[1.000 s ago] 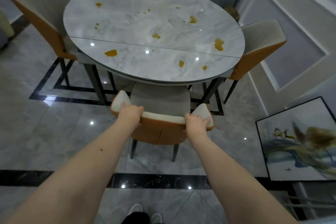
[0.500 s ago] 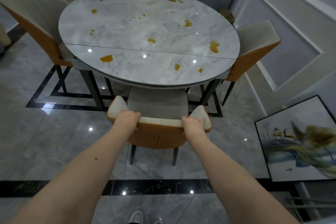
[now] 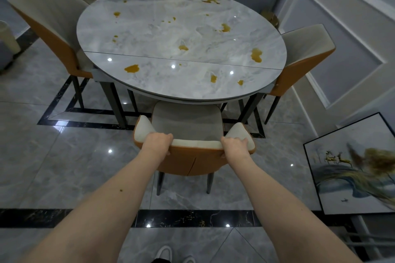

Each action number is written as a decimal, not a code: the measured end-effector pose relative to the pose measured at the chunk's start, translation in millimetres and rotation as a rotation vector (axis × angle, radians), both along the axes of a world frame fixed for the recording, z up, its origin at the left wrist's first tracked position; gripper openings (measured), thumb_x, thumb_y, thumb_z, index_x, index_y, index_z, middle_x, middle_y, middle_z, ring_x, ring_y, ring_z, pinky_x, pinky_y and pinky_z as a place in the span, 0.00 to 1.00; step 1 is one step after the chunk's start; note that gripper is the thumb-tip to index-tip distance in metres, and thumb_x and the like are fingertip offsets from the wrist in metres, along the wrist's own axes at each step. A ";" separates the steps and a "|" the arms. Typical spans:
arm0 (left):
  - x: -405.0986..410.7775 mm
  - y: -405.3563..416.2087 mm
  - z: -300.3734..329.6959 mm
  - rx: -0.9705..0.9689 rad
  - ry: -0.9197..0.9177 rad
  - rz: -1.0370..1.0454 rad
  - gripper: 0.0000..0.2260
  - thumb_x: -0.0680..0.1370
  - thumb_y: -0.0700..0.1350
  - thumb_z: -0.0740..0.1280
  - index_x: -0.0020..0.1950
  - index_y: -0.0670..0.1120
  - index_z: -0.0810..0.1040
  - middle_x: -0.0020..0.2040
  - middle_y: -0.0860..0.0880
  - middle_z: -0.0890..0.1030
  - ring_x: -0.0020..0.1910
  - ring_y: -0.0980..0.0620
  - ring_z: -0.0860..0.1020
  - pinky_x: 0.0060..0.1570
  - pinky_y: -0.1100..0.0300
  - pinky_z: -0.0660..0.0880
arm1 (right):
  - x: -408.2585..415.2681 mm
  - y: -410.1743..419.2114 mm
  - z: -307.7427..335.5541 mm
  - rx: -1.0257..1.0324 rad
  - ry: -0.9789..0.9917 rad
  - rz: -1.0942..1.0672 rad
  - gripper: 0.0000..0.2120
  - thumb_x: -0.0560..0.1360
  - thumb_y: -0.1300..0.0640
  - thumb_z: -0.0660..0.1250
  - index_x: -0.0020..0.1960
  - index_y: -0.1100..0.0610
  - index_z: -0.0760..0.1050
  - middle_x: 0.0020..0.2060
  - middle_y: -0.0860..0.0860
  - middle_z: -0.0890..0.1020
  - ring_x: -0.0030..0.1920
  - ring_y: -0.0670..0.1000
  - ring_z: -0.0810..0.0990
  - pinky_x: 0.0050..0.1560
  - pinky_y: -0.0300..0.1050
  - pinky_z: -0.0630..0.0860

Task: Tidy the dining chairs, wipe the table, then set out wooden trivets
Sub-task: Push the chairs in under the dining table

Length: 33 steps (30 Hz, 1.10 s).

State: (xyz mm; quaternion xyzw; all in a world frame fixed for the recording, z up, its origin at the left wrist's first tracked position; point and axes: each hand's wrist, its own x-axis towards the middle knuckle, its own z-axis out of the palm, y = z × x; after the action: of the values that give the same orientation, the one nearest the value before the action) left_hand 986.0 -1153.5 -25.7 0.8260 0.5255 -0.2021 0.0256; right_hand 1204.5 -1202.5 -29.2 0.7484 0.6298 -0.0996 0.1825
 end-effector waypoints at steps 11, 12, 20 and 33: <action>4.3 0.6 0.4 0.001 0.008 -0.002 0.13 0.78 0.48 0.64 0.60 0.45 0.69 0.54 0.46 0.79 0.54 0.46 0.78 0.48 0.56 0.70 | 4.1 1.0 5.9 -0.031 -0.013 0.036 0.15 0.76 0.62 0.64 0.61 0.55 0.68 0.54 0.54 0.79 0.58 0.59 0.75 0.65 0.66 0.63; 5.6 0.7 0.2 0.002 0.009 -0.001 0.13 0.78 0.48 0.64 0.60 0.45 0.69 0.54 0.46 0.79 0.54 0.46 0.78 0.48 0.56 0.70 | 5.1 1.5 6.2 -0.028 -0.012 0.037 0.15 0.75 0.62 0.64 0.61 0.55 0.68 0.54 0.54 0.79 0.58 0.59 0.75 0.65 0.66 0.63; 9.3 0.6 -1.6 0.002 0.007 0.012 0.13 0.78 0.49 0.64 0.60 0.46 0.68 0.53 0.47 0.79 0.54 0.47 0.78 0.49 0.56 0.71 | 9.6 0.3 4.8 0.006 -0.011 0.054 0.13 0.76 0.63 0.64 0.59 0.55 0.68 0.52 0.54 0.80 0.56 0.59 0.76 0.64 0.64 0.65; 15.3 0.1 0.8 -0.012 0.013 0.016 0.15 0.78 0.48 0.65 0.62 0.45 0.68 0.54 0.46 0.79 0.54 0.46 0.78 0.47 0.57 0.70 | 16.1 1.9 9.5 0.002 -0.017 0.072 0.13 0.76 0.61 0.65 0.59 0.55 0.69 0.53 0.54 0.79 0.57 0.59 0.76 0.64 0.65 0.64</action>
State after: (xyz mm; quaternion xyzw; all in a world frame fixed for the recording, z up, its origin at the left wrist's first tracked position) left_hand 1001.3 -1153.3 -24.9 0.8203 0.5311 -0.2104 0.0286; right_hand 1220.6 -1200.7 -19.7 0.7262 0.6549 -0.0863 0.1906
